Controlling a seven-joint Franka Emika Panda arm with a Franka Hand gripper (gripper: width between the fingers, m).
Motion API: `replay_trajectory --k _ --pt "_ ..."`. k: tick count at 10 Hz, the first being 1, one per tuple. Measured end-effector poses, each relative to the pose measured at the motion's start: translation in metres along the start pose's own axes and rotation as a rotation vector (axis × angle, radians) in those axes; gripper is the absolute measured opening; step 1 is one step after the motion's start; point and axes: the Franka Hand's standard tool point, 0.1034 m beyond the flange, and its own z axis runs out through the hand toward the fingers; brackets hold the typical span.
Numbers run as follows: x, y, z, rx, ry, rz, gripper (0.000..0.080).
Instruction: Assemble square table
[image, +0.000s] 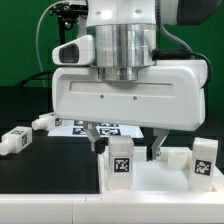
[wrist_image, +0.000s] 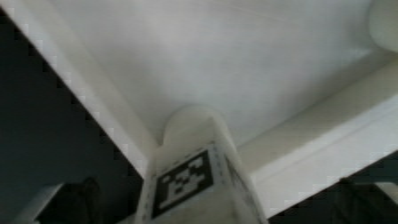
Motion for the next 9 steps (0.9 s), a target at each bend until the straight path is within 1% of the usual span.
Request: replay_trajectory --k 1,2,3,4,5,6,7,8,9 --pt "0.0053 -0.0011 -0.0040 -0.038 0.013 -0.261 0.0648" --pt "0.0065 -0.0022 -0.0047 -0.039 0.018 -0.325 0.0648" --pt "0.0058 -0.0019 -0.0037 -0.036 0.017 -0.272 0.0648" --pt "0.0059 -0.0017 -0.0037 -0.035 0.017 -0.264 0.0560" --pt "0.0057 -0.0021 -0.0036 -0.033 0.018 -0.199 0.0560" --pt "0.0055 -0.0023 -0.0034 -0.032 0.019 -0.115 0.0353" --pt "0.0055 -0.0019 -0.0032 -0.033 0.020 -0.045 0.0285" --pt "0.0052 -0.0025 -0.0032 -0.044 0.025 0.037 0.0285" --pt "0.0048 -0.0025 -0.0020 -0.052 0.032 0.172 0.0285"
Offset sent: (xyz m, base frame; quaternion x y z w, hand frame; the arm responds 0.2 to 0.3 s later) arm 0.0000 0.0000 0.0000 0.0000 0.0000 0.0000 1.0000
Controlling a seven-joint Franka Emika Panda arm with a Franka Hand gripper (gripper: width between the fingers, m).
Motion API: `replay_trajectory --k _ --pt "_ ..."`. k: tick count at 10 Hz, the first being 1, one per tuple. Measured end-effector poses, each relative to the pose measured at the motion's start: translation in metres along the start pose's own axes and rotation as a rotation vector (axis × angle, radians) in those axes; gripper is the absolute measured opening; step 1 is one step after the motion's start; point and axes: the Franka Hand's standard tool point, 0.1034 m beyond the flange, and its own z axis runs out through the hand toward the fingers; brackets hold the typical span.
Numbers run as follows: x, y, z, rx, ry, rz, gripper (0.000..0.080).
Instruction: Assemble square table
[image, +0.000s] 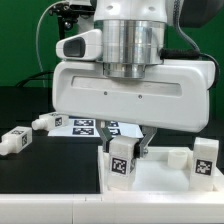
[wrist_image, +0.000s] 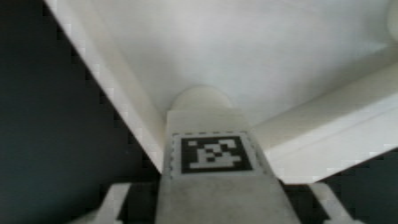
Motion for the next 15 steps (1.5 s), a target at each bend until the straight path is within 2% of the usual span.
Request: replay_trajectory --k 1,4,6,8,9,10,11,12,15 --pt "0.0004 0.0001 0.0001 -0.003 0.002 0.111 0.0285" --pt "0.0017 0.0015 0.0004 0.039 -0.029 0.630 0.0285" --pt "-0.0001 -0.0012 0.0012 0.039 -0.034 0.930 0.0285" --pt "0.0001 -0.0018 0.0012 0.039 -0.043 1.044 0.0287" --pt "-0.0004 -0.0023 0.0014 0.039 -0.044 1.067 0.0404" --pt "-0.0009 -0.0030 0.0016 0.041 -0.040 0.973 0.0404" --pt "-0.0034 -0.0056 0.0019 0.045 -0.039 0.804 0.0537" --pt "-0.0042 -0.0072 0.0007 0.049 -0.037 0.638 0.0630" --pt "-0.0036 -0.0062 0.0011 0.052 -0.030 0.397 0.0645"
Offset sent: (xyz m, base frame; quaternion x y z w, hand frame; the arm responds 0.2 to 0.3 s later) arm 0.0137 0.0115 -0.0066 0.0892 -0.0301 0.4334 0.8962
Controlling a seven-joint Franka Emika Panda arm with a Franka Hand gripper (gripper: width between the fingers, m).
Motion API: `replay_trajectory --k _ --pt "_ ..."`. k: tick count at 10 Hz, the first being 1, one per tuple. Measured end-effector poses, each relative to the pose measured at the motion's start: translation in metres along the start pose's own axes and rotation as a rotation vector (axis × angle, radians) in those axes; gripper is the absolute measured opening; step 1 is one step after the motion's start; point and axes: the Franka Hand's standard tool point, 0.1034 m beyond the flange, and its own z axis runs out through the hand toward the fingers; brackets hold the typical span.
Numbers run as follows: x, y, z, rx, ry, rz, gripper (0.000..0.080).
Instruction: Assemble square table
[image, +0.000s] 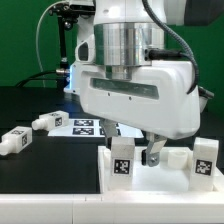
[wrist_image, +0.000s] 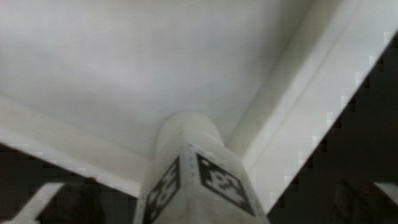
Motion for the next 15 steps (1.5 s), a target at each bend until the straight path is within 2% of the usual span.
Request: replay_trajectory --k 2,4,6,7,9,10,15 --pt "0.0002 0.0001 0.0000 0.000 0.000 -0.106 0.0649" --pt "0.0026 0.0004 -0.0014 -0.015 0.012 -0.485 0.0649" --pt "0.0036 0.0013 -0.0012 -0.016 0.011 -0.546 0.0649" --pt "0.0034 0.0014 -0.0008 -0.016 0.011 -0.525 0.0649" --pt "0.0039 0.0023 -0.0004 -0.017 0.011 -0.483 0.0388" --pt "0.0065 0.0050 -0.0002 -0.020 0.013 -0.413 0.0285" --pt "0.0084 0.0053 0.0004 -0.026 -0.005 0.178 0.0285"
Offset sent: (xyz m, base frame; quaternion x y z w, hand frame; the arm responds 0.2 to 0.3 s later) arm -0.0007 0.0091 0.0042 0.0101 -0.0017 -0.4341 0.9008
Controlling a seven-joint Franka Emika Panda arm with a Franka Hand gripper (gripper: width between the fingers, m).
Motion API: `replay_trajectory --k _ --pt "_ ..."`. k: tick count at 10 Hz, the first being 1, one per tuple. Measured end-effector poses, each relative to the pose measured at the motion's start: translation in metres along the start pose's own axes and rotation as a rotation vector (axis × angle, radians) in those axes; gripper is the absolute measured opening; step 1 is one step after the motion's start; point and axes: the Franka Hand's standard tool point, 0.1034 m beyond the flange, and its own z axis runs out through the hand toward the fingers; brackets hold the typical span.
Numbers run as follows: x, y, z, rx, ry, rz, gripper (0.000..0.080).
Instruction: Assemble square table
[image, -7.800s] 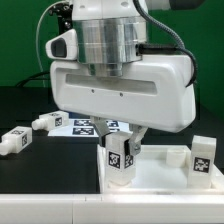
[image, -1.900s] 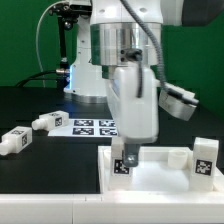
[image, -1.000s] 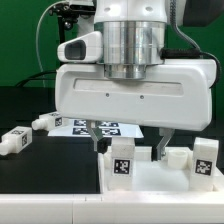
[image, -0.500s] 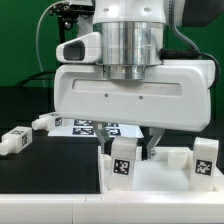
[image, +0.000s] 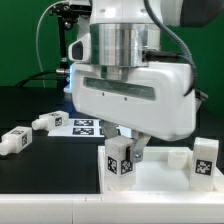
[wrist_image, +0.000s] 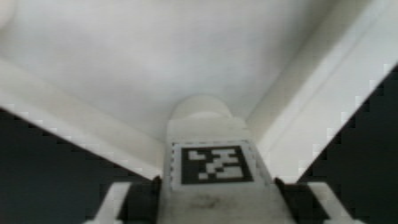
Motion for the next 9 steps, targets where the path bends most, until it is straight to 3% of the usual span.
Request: replay_trajectory --k 4,8,9 --pt "-0.0028 -0.0043 0.0021 0.013 -0.044 0.611 0.0285" --pt "-0.0030 -0.0048 0.0021 0.010 -0.044 0.747 0.0285" --pt "-0.0032 -0.0047 0.0024 0.010 -0.044 0.743 0.0444"
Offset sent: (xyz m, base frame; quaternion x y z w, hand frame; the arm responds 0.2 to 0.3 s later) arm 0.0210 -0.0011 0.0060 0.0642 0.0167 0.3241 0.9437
